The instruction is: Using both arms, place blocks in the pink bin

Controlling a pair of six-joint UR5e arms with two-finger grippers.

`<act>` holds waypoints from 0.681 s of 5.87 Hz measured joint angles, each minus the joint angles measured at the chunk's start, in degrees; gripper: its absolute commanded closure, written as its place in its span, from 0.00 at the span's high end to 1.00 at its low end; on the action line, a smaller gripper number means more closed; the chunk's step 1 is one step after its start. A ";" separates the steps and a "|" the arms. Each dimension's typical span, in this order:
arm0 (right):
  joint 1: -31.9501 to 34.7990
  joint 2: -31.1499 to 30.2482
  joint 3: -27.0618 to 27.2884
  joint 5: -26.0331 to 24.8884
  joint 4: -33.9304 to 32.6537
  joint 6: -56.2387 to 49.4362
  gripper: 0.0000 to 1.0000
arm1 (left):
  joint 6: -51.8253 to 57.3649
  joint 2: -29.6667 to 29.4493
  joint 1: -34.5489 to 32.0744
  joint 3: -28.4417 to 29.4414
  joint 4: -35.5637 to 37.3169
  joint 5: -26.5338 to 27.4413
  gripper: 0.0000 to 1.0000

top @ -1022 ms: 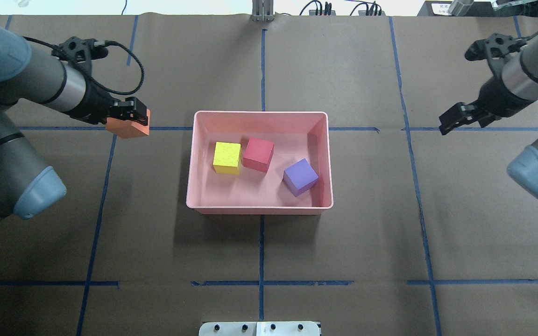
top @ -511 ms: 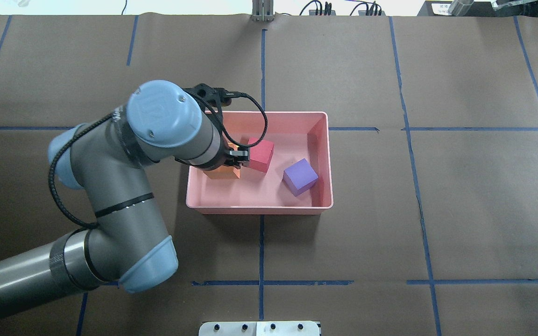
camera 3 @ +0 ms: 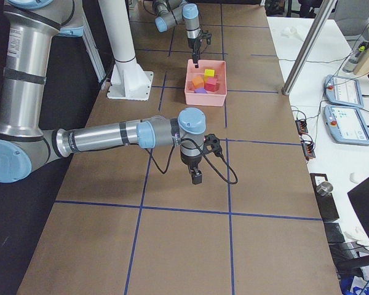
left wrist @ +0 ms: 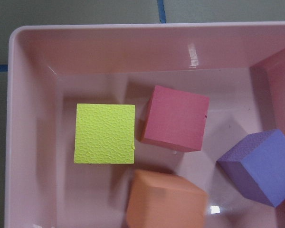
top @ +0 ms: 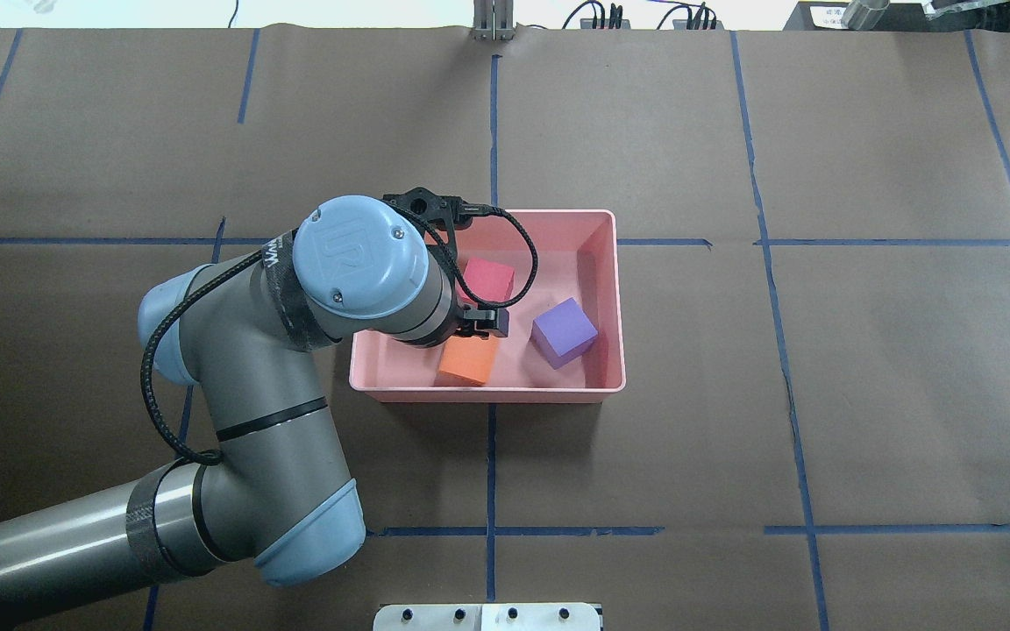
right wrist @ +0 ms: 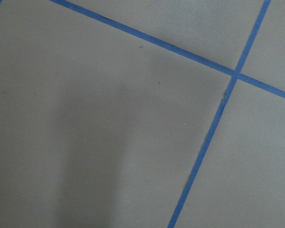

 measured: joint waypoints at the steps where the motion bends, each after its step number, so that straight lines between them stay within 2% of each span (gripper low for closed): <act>1: 1.84 -1.61 -0.11 -0.01 -0.03 -2.28 1.00 | 6.22 4.07 -4.56 -2.25 0.07 -5.17 1.00; 2: 3.66 -3.40 -0.34 0.00 -0.03 -3.82 1.00 | 16.44 9.67 -11.11 -4.67 0.10 -10.79 1.00; 4: 6.35 -5.37 -1.45 1.05 -0.20 -3.76 1.00 | 39.79 21.17 -27.09 -5.05 0.05 -20.17 1.00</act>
